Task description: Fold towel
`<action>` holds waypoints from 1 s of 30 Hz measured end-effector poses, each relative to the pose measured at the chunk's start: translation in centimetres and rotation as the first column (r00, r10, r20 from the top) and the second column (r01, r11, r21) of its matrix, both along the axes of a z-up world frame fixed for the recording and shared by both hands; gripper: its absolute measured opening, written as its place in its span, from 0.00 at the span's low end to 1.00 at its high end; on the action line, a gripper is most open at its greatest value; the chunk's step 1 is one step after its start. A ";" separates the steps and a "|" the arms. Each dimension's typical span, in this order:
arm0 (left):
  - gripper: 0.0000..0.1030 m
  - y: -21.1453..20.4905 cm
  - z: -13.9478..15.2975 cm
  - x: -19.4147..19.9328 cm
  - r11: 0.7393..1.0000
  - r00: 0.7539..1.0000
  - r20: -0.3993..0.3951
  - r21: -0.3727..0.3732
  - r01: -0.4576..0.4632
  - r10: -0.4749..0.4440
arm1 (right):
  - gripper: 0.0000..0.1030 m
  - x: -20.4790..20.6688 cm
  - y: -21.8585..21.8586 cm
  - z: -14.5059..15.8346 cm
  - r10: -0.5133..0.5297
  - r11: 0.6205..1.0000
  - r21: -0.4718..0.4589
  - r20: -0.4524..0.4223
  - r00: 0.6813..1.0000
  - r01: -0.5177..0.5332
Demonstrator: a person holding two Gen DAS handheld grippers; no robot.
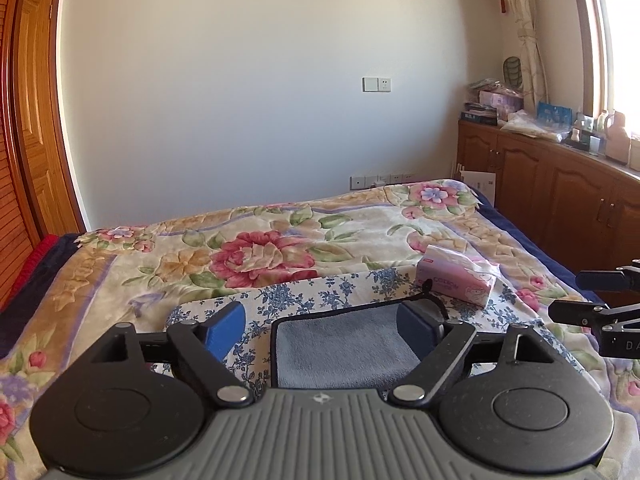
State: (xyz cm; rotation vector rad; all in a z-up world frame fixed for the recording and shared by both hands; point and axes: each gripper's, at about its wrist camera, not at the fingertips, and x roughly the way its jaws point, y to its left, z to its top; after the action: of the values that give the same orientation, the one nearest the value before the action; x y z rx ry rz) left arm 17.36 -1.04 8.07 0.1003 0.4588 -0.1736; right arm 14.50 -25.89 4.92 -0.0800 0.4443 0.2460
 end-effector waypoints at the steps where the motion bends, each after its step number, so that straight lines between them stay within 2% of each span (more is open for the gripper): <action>1: 0.86 0.0 0.1 -0.3 1.000 1.000 0.003 -0.001 0.000 0.000 | 0.72 -0.2 0.0 0.0 -0.004 1.000 0.000 0.003 1.000 0.004; 3: 0.87 0.1 0.1 -0.9 1.000 1.000 0.007 -0.004 -0.003 0.003 | 0.79 -0.5 -0.1 0.1 -0.012 1.000 0.000 0.009 1.000 0.012; 6: 0.92 0.2 0.1 -1.6 1.000 1.000 0.011 -0.007 -0.009 0.009 | 0.82 -1.0 -0.1 0.2 -0.018 1.000 -0.002 0.015 1.000 0.018; 10: 0.94 0.2 -0.1 -2.5 1.000 1.000 0.014 0.002 -0.015 0.015 | 0.87 -1.6 -0.1 0.3 -0.025 1.000 0.000 0.013 1.000 0.025; 14: 0.98 0.1 -0.3 -3.5 1.000 1.000 0.017 0.003 -0.022 0.022 | 1.00 -2.3 0.0 0.1 -0.031 1.000 0.001 0.021 0.999 0.031; 30: 1.00 0.2 -1.8 -6.7 1.000 1.000 -0.002 0.005 -0.029 0.029 | 1.00 -4.8 0.2 -1.0 -0.047 0.999 0.020 0.015 0.999 0.047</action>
State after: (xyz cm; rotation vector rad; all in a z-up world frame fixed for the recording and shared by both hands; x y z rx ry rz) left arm 10.66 -0.81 6.23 0.0981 0.4625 -0.1444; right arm 9.71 -25.70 3.97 -0.0521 0.4279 0.2034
